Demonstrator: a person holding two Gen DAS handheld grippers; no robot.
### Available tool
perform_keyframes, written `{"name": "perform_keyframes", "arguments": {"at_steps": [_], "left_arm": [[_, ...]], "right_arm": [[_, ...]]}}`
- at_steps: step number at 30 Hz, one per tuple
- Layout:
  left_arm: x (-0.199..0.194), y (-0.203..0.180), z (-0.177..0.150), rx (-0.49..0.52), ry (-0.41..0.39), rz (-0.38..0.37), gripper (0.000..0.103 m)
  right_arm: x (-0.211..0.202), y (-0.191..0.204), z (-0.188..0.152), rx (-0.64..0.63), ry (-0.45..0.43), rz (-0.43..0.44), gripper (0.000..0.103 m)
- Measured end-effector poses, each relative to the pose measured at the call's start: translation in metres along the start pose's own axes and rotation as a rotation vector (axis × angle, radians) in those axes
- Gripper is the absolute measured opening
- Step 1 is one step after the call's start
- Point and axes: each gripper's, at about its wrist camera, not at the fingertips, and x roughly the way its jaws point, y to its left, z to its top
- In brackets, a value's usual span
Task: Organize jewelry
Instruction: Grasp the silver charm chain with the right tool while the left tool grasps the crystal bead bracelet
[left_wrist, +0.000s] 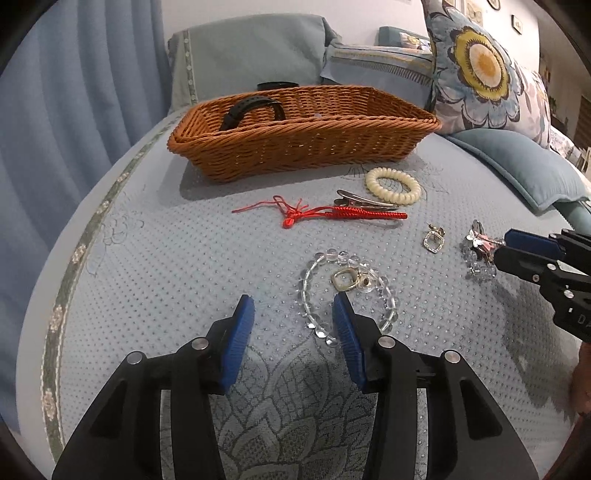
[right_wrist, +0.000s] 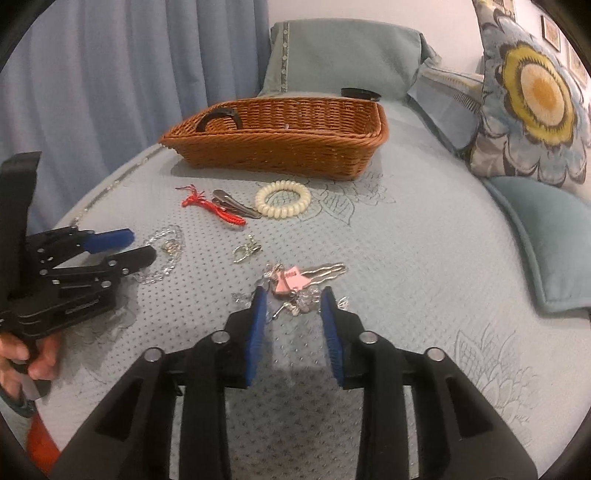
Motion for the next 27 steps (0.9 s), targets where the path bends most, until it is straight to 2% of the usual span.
{"name": "perform_keyframes", "arguments": {"at_steps": [5, 8, 10, 12, 16, 20, 21, 24, 27], "left_arm": [[0.0, 0.001, -0.001, -0.004, -0.001, -0.008, 0.042], [0.0, 0.001, -0.001, -0.004, -0.001, -0.008, 0.042], [0.0, 0.001, -0.001, -0.006, -0.002, -0.012, 0.042], [0.0, 0.001, 0.0, -0.007, -0.003, -0.015, 0.042], [0.0, 0.002, 0.0, -0.012, -0.005, -0.02, 0.042], [0.0, 0.002, 0.0, -0.013, -0.007, -0.022, 0.041], [0.0, 0.002, 0.0, -0.012, -0.008, -0.023, 0.038], [-0.001, 0.0, 0.0, -0.008, -0.013, -0.027, 0.017], [-0.002, 0.001, 0.0, -0.014, -0.014, -0.03, 0.006]], "right_arm": [[0.008, 0.0, 0.003, -0.02, 0.016, -0.048, 0.031], [0.01, -0.001, 0.004, -0.017, 0.022, -0.03, 0.029], [0.007, 0.0, 0.003, -0.022, 0.012, -0.005, 0.007], [0.001, 0.0, 0.003, -0.013, -0.012, 0.012, 0.007], [-0.013, -0.003, 0.009, 0.029, -0.051, 0.102, 0.007], [-0.034, -0.005, 0.015, 0.073, -0.093, 0.234, 0.007], [-0.04, -0.006, 0.017, 0.083, -0.103, 0.265, 0.007], [-0.051, -0.009, 0.018, 0.112, -0.114, 0.337, 0.007], [-0.051, -0.008, 0.017, 0.111, -0.112, 0.337, 0.007]]}}
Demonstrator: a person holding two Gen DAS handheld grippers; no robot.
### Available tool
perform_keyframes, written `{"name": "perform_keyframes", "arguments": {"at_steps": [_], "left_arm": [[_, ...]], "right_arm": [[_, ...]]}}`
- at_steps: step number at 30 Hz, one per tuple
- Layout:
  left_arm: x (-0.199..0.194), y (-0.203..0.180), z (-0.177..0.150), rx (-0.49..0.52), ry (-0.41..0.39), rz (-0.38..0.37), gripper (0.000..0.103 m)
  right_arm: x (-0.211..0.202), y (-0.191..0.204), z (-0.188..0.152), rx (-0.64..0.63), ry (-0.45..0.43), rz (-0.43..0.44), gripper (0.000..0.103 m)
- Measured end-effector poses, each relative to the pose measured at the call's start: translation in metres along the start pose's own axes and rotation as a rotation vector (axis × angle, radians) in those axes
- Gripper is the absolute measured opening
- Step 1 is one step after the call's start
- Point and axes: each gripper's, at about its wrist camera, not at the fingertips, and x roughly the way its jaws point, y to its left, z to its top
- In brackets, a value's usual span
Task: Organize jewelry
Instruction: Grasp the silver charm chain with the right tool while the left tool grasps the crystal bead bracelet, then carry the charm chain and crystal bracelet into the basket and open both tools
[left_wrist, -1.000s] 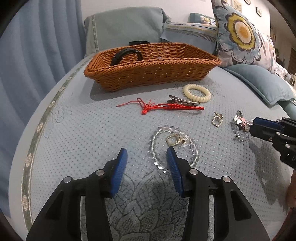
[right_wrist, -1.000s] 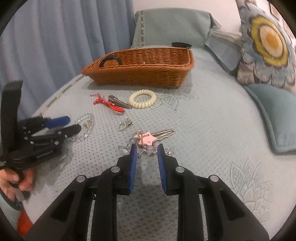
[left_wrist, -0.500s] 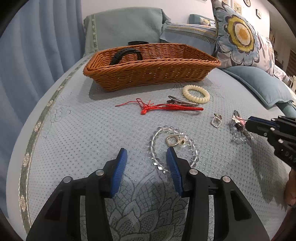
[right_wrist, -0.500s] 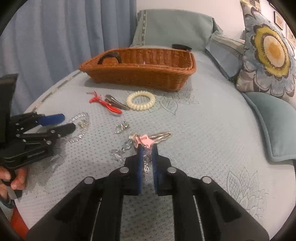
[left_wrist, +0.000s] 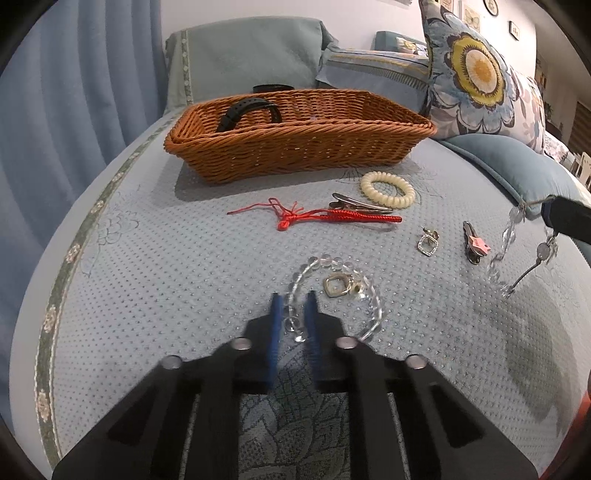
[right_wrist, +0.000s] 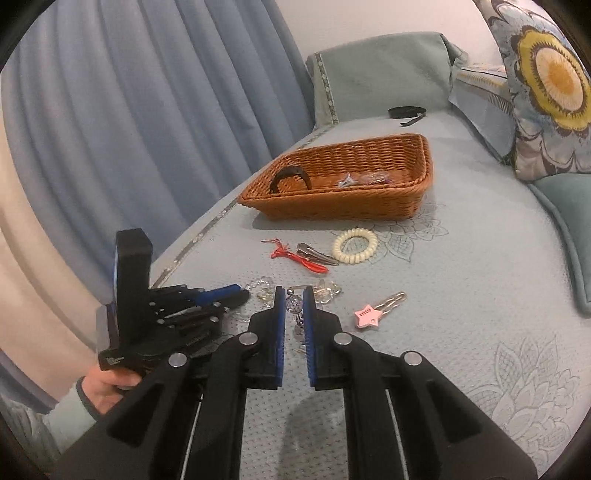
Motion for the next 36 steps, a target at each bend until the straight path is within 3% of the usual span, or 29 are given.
{"name": "perform_keyframes", "arguments": {"at_steps": [7, 13, 18, 23, 29, 36], "left_arm": [[-0.009, 0.004, 0.001, -0.017, -0.032, -0.06, 0.006], [-0.046, 0.013, 0.013, -0.062, -0.15, -0.223, 0.006], [-0.074, 0.017, 0.038, -0.067, -0.228, -0.294, 0.006], [-0.083, 0.026, 0.074, -0.065, -0.28, -0.317, 0.006], [-0.07, 0.035, 0.136, -0.077, -0.327, -0.321, 0.006], [-0.016, 0.036, 0.186, -0.119, -0.297, -0.324, 0.006]], "right_arm": [[-0.002, 0.002, -0.001, -0.02, -0.009, -0.012, 0.007], [-0.017, 0.0, 0.007, -0.012, -0.06, -0.017, 0.007], [-0.02, 0.003, 0.023, -0.008, -0.084, -0.048, 0.007], [-0.009, 0.0, 0.056, -0.016, -0.099, -0.082, 0.007], [0.014, -0.009, 0.113, -0.035, -0.146, -0.124, 0.007], [0.065, -0.022, 0.163, -0.056, -0.135, -0.182, 0.007]]}}
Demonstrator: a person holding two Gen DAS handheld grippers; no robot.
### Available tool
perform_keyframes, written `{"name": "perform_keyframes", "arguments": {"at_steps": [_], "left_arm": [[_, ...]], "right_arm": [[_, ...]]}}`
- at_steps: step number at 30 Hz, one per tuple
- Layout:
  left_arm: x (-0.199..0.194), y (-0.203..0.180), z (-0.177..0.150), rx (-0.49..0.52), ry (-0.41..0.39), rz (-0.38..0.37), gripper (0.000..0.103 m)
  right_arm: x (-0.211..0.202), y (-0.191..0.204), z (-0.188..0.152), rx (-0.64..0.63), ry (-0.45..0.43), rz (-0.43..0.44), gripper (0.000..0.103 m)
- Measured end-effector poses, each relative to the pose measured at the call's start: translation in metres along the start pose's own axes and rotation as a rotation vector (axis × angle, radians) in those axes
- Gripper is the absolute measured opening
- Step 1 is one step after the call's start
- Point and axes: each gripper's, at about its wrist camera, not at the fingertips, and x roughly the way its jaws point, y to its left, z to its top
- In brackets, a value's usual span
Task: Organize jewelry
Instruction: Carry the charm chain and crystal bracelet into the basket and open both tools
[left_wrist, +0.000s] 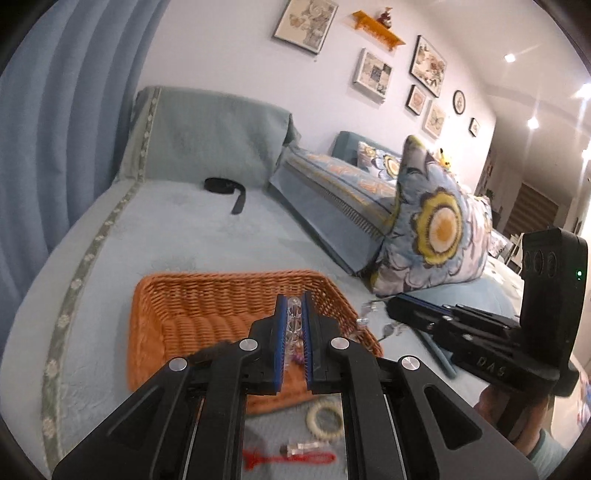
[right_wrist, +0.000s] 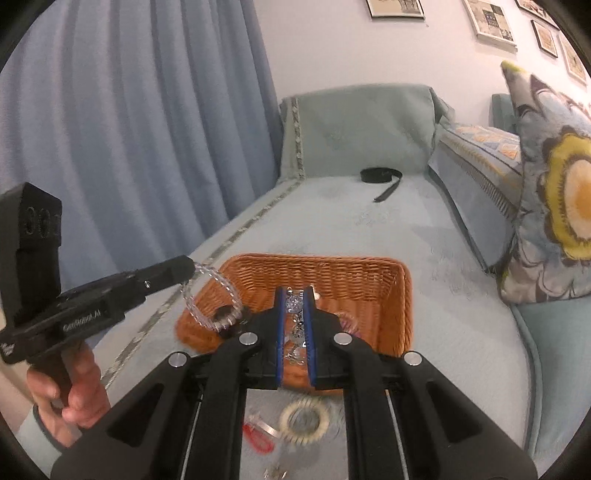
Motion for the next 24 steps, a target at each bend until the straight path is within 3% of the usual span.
{"name": "perform_keyframes", "arguments": {"at_steps": [7, 16, 17, 19, 20, 22, 24], "left_arm": [[0.061, 0.015, -0.019, -0.014, 0.091, 0.044, 0.006], [0.078, 0.026, -0.034, -0.031, 0.152, 0.048, 0.008], [0.077, 0.026, -0.034, -0.033, 0.153, 0.039, 0.012], [0.067, 0.025, -0.033, -0.037, 0.144, 0.022, 0.042], [0.061, 0.024, -0.032, -0.032, 0.128, 0.026, 0.045], [0.047, 0.021, -0.031, -0.02, 0.109, 0.008, 0.046], [0.031, 0.02, -0.03, -0.023, 0.092, -0.007, 0.046]], "right_arm": [[0.063, -0.024, -0.007, 0.05, 0.103, -0.045, 0.007], [0.089, -0.037, -0.022, 0.089, 0.183, -0.056, 0.009], [0.091, -0.039, -0.022, 0.1, 0.194, -0.057, 0.01], [0.092, -0.043, -0.021, 0.125, 0.208, -0.049, 0.021], [0.089, -0.044, -0.022, 0.132, 0.208, -0.051, 0.026], [0.079, -0.045, -0.021, 0.134, 0.187, -0.068, 0.045], [0.07, -0.046, -0.02, 0.135, 0.172, -0.066, 0.045]]}}
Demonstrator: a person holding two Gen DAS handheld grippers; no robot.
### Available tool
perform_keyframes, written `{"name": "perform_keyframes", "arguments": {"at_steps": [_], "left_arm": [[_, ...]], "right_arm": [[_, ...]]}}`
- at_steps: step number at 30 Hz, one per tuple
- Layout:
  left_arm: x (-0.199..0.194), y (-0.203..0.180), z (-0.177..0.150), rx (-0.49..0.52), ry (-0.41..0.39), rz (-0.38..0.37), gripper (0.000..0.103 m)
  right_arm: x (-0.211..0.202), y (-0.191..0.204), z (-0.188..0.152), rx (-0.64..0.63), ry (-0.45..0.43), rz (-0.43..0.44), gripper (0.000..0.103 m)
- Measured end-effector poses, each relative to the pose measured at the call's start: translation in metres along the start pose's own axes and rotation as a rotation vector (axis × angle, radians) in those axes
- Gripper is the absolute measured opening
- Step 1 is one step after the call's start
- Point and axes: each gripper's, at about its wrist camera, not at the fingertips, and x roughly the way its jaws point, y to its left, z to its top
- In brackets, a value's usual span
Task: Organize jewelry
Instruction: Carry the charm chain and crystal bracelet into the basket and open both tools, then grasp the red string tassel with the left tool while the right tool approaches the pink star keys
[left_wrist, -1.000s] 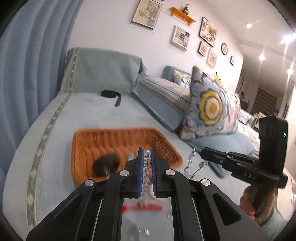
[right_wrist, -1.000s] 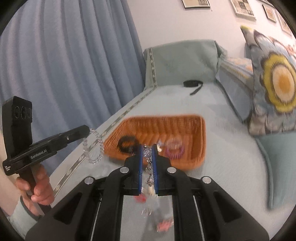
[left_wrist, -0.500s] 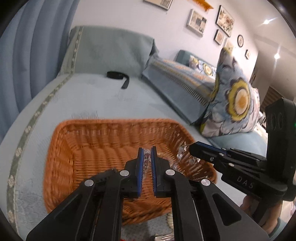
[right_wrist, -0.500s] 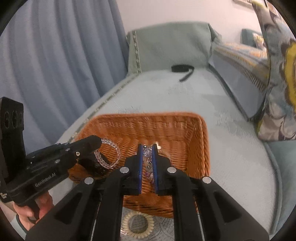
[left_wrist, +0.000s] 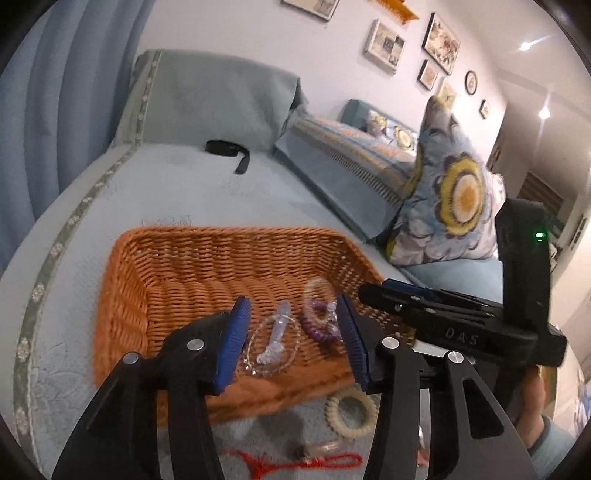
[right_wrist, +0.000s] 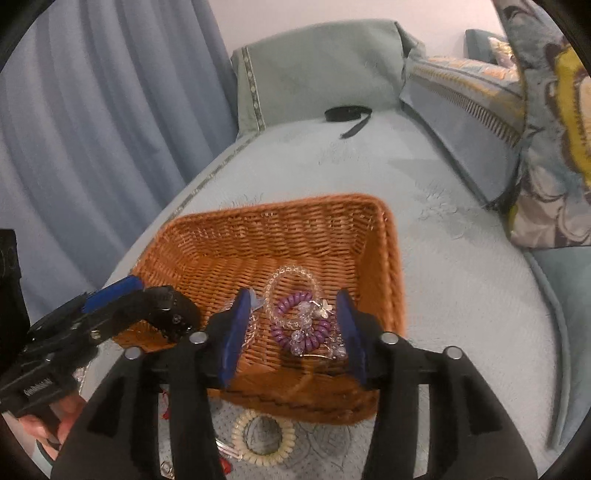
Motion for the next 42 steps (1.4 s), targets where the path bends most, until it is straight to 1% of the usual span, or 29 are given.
{"name": "perform_keyframes", "arguments": {"at_steps": [6, 11, 15, 18, 21, 24, 27, 30, 32, 34, 36, 38, 42], "left_arm": [[-0.045, -0.005, -0.005, -0.007, -0.051, -0.021, 0.046], [-0.075, -0.015, -0.019, 0.017, -0.069, -0.016, 0.046], [-0.088, -0.017, -0.043, 0.009, -0.05, -0.009, 0.046], [-0.091, -0.016, -0.066, 0.003, -0.018, 0.02, 0.046], [-0.087, -0.016, -0.092, 0.012, 0.027, 0.046, 0.046], [-0.077, -0.012, -0.106, 0.008, 0.069, 0.049, 0.046], [-0.062, -0.006, -0.107, 0.016, 0.103, 0.053, 0.046], [-0.034, 0.002, -0.098, 0.044, 0.168, 0.04, 0.046], [-0.016, 0.003, -0.097, 0.07, 0.206, 0.059, 0.046], [0.001, 0.005, -0.097, 0.078, 0.246, 0.062, 0.046], [0.012, 0.006, -0.097, 0.079, 0.281, 0.045, 0.046], [0.012, 0.001, -0.099, 0.105, 0.298, 0.013, 0.046], [0.004, -0.013, -0.11, 0.15, 0.344, -0.088, 0.046]], "right_arm": [[-0.043, 0.008, -0.01, -0.022, -0.04, 0.009, 0.045], [-0.083, 0.016, -0.033, -0.038, -0.068, 0.021, 0.045], [-0.1, 0.019, -0.061, -0.046, -0.068, -0.009, 0.045], [-0.107, 0.023, -0.09, -0.056, -0.06, -0.042, 0.045], [-0.106, 0.025, -0.111, -0.042, -0.043, -0.046, 0.045], [-0.1, 0.024, -0.131, -0.025, -0.007, -0.045, 0.045], [-0.09, 0.02, -0.142, -0.02, 0.021, -0.05, 0.045], [-0.081, 0.014, -0.149, 0.0, 0.038, -0.051, 0.045], [-0.078, 0.008, -0.152, 0.013, 0.043, -0.045, 0.045], [-0.074, 0.005, -0.155, 0.017, 0.053, -0.048, 0.045], [-0.071, 0.003, -0.158, 0.019, 0.063, -0.044, 0.045], [-0.07, 0.003, -0.16, 0.021, 0.069, -0.036, 0.045], [-0.072, 0.004, -0.16, 0.02, 0.065, -0.03, 0.045]]}}
